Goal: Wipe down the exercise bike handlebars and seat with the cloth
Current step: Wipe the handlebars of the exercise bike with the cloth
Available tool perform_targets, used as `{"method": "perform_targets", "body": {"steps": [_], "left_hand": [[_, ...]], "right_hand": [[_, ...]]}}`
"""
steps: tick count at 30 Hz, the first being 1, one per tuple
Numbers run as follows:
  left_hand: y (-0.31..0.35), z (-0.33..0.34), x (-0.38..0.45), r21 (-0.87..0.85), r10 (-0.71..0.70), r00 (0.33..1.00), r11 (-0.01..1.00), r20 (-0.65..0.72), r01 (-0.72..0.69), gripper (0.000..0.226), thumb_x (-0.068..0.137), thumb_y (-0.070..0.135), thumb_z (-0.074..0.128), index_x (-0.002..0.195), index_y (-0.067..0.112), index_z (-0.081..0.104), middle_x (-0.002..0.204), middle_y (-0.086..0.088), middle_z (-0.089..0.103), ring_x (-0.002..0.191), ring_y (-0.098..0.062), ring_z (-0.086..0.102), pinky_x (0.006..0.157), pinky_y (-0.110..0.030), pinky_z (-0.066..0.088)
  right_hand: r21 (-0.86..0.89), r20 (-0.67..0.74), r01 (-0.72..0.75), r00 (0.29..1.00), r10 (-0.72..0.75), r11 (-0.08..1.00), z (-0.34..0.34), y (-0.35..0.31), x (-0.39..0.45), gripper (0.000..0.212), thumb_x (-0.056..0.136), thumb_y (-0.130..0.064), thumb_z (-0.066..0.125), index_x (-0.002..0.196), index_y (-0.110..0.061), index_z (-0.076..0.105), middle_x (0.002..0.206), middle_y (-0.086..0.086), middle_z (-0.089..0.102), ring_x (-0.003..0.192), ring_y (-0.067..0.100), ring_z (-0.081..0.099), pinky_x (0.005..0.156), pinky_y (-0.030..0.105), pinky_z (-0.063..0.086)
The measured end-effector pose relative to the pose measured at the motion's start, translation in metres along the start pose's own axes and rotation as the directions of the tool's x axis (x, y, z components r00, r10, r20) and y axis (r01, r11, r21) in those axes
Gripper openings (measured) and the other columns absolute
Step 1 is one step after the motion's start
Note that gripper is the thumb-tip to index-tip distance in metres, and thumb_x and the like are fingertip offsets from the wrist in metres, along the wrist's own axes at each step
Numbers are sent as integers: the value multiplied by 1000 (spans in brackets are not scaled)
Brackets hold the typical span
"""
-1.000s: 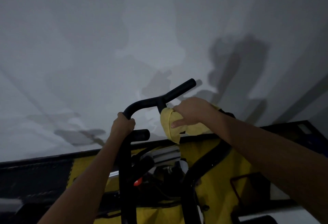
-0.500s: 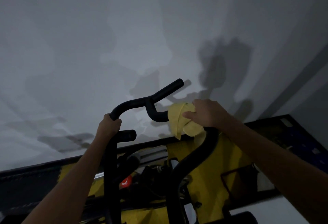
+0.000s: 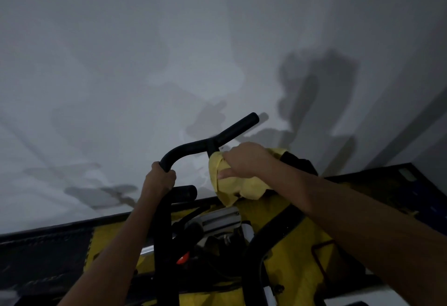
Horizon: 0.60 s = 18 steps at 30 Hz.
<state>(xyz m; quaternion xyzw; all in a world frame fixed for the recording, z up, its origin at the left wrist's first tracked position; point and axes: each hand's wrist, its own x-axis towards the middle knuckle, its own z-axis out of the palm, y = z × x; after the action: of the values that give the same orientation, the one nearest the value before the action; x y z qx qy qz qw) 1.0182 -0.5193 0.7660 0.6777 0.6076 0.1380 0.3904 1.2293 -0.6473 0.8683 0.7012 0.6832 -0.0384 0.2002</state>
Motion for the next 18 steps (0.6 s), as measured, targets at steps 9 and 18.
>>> {"method": "perform_targets", "body": {"steps": [9, 18], "left_hand": [[3, -6, -1, -12, 22, 999, 1000, 30, -21, 39, 90, 17, 55, 126, 2, 52, 88, -9, 62, 70, -21, 58, 59, -31, 39], [5, -7, -1, -18, 20, 999, 1000, 32, -20, 38, 89, 17, 56, 123, 0, 56, 107, -21, 67, 87, -33, 61, 73, -36, 42]], "right_hand": [[-50, -35, -39, 999, 37, 998, 1, 2, -12, 82, 95, -76, 20, 134, -15, 58, 116, 9, 66, 104, 26, 62, 74, 36, 37], [295, 140, -331, 943, 302, 897, -12, 49, -77, 88, 93, -76, 33, 145, -7, 47, 145, 15, 53, 127, 31, 54, 104, 40, 43]]}}
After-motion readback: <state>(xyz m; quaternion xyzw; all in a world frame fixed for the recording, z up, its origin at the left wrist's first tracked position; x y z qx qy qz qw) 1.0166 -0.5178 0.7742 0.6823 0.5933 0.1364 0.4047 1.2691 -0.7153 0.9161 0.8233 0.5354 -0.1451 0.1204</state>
